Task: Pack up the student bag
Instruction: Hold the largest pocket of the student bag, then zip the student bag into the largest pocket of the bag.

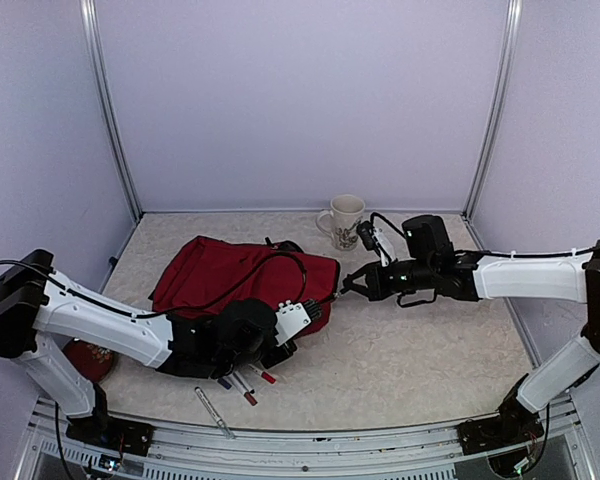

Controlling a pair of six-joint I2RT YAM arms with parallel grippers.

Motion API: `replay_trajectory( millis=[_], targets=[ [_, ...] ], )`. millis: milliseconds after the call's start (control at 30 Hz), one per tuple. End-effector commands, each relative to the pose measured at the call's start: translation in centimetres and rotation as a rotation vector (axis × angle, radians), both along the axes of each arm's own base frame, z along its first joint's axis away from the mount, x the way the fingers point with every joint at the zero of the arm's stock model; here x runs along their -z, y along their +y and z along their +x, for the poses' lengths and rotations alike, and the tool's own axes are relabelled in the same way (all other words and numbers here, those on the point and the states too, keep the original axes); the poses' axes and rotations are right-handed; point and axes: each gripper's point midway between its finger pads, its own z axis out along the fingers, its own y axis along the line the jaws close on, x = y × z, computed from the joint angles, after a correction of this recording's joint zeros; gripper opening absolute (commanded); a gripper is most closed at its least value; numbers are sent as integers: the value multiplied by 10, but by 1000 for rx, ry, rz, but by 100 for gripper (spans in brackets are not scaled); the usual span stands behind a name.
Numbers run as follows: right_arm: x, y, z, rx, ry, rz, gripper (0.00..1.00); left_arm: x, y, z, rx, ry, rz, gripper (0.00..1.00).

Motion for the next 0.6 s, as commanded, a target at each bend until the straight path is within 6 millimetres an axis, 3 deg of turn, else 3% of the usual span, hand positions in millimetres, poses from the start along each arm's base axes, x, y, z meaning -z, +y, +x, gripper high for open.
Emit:
replay_trajectory(
  millis=[0, 167, 300, 467, 567],
  targets=[
    [-7, -38, 62, 180, -74, -16, 0, 14, 11, -44, 130, 72, 64, 0],
    [11, -44, 97, 221, -70, -75, 0, 21, 13, -70, 188, 72, 115, 0],
    [9, -54, 122, 266, -76, -89, 0, 27, 19, -82, 204, 84, 136, 0],
    [2, -48, 139, 241, -112, -106, 0, 26, 26, -87, 216, 92, 117, 0],
    [4, -36, 137, 199, -89, -94, 0, 25, 31, -86, 202, 93, 103, 0]
  ],
)
